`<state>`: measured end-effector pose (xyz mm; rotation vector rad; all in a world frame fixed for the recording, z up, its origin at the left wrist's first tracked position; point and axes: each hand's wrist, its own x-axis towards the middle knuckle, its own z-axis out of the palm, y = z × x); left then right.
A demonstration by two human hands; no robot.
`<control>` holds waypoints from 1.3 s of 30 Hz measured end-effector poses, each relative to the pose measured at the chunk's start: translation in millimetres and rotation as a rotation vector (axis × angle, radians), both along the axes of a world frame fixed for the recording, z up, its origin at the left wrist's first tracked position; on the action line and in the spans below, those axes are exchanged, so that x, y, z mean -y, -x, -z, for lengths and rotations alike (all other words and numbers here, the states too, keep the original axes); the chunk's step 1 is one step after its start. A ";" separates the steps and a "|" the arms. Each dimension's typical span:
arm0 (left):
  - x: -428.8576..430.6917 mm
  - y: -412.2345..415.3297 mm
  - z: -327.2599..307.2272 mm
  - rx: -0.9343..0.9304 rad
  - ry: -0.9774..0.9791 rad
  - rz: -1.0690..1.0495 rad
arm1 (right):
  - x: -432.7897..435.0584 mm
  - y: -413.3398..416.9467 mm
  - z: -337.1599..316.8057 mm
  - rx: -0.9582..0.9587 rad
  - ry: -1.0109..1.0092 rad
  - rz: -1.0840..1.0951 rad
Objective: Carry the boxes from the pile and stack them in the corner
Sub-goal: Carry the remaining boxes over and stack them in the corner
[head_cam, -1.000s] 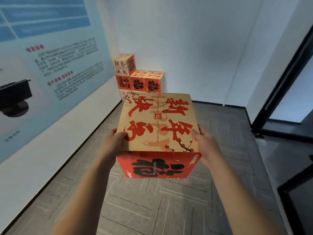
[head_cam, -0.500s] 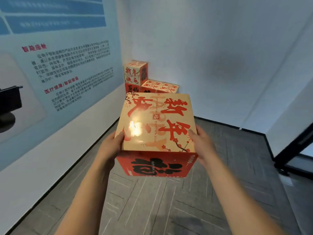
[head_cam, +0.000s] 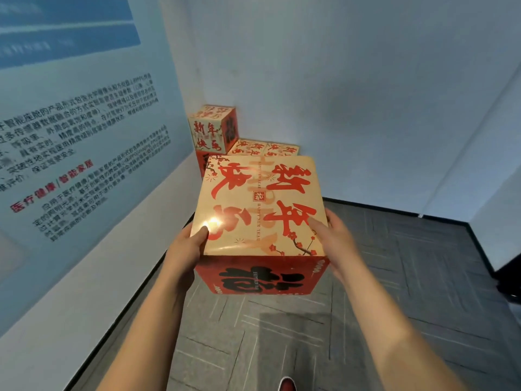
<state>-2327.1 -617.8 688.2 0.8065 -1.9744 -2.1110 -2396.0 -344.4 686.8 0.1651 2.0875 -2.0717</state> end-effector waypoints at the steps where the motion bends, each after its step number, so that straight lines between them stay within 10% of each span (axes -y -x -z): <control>1: 6.3 23.8 -1.9 0.010 0.011 0.003 | 6.7 25.2 1.8 0.007 0.010 0.002; 17: 248.5 301.3 -8.6 0.027 0.032 -0.266 | 263.7 363.1 -0.8 -0.016 -0.133 -0.272; 39: 402.9 759.1 5.7 0.124 0.141 0.113 | 393.8 748.5 32.8 0.096 -0.043 0.040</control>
